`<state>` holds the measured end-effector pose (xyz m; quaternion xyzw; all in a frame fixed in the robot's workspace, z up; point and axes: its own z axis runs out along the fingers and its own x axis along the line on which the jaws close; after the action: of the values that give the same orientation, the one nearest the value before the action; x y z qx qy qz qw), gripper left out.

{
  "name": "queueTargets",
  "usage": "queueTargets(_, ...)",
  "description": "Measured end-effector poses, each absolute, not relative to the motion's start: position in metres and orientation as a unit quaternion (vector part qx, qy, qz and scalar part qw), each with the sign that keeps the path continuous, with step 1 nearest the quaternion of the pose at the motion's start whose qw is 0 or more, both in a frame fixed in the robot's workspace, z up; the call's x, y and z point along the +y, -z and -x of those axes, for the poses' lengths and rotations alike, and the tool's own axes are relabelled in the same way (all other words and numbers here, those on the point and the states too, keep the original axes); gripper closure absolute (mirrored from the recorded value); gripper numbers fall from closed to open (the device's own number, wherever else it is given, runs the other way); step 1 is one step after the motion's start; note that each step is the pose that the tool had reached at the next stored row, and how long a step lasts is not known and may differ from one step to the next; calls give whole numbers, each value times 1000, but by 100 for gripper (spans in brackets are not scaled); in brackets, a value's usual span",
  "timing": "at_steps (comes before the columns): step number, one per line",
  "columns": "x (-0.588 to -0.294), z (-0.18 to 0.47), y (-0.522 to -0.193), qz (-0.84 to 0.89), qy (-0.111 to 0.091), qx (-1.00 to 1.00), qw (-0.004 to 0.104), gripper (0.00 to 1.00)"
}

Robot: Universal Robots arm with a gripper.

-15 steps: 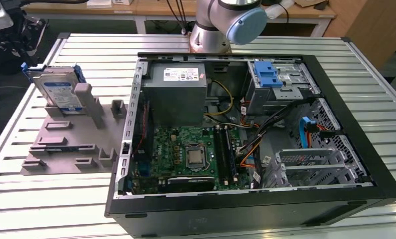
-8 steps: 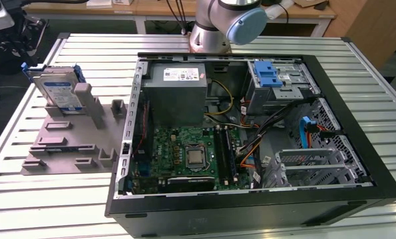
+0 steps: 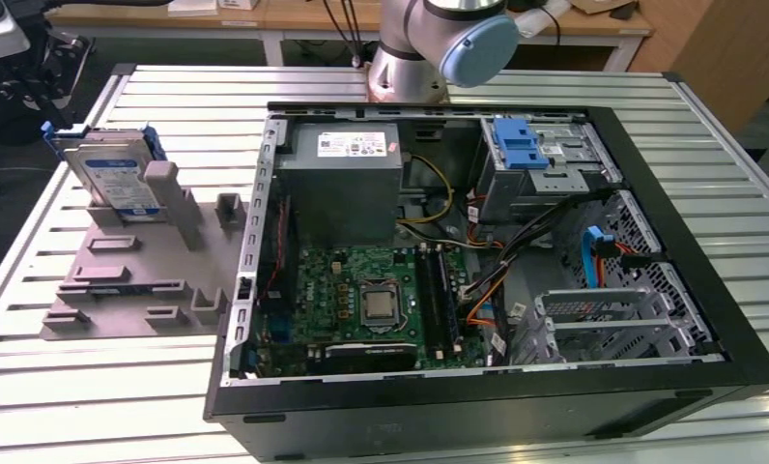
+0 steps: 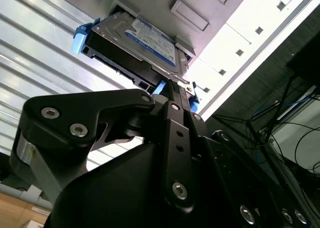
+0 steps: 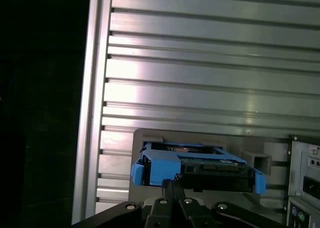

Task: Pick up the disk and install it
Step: 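Pick up the disk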

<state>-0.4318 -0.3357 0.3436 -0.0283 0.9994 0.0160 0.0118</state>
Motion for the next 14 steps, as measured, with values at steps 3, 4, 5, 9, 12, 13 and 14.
queueTargets(3, -336, 432, -344, 31, -16, 999, 12, 89)
queueTargets(4, -336, 432, -344, 32, -16, 999, 12, 89)
queueTargets(5, -336, 432, -344, 33, -16, 999, 12, 89)
queueTargets(9, -336, 432, -344, 37, -16, 999, 12, 89)
queueTargets(12, -336, 432, -344, 46, -16, 999, 11, 89)
queueTargets(13, -336, 432, -344, 47, -16, 999, 11, 89)
queueTargets(14, -336, 432, -344, 48, -16, 999, 11, 89)
